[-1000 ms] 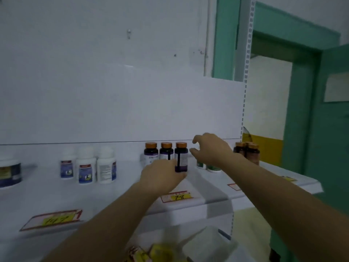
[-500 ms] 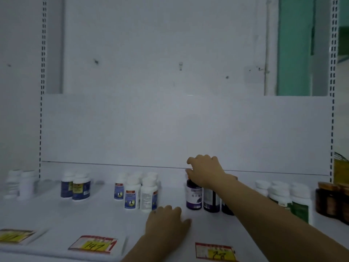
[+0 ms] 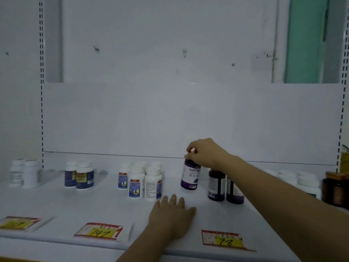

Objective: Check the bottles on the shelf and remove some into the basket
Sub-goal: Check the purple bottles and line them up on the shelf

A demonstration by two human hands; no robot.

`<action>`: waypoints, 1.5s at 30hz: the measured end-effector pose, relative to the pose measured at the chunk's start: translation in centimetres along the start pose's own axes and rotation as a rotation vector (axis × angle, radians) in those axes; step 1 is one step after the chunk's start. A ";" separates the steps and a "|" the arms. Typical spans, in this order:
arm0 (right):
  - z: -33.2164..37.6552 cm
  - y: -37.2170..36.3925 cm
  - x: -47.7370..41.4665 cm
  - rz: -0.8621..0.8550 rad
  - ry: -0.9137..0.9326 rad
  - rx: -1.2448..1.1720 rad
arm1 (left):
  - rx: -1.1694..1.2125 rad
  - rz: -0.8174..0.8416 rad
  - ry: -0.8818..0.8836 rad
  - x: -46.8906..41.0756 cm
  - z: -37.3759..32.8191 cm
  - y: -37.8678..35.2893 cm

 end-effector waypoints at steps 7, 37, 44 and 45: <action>0.7 4.2 2.4 0.051 0.129 -0.144 | 0.924 -0.170 0.037 1.0 -0.2 3.6; -2.6 4.7 6.5 -0.075 -0.009 -0.780 | 1.190 -0.363 -0.299 5.1 -5.9 7.8; -3.3 4.8 6.8 -0.145 -0.052 -0.965 | 1.144 -0.225 -0.321 5.0 -6.5 7.6; -3.3 4.7 6.9 -0.127 -0.037 -0.989 | 1.158 -0.227 -0.315 4.9 -6.3 7.6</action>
Point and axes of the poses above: each hand's wrist, its own x-axis away from the middle knuckle, its own y-axis out of the back of the hand, z = x × y, the point moved 6 cm from there along -x, towards the middle knuckle, and after that the axes turned 12 degrees about x, right-handed, at the moved point
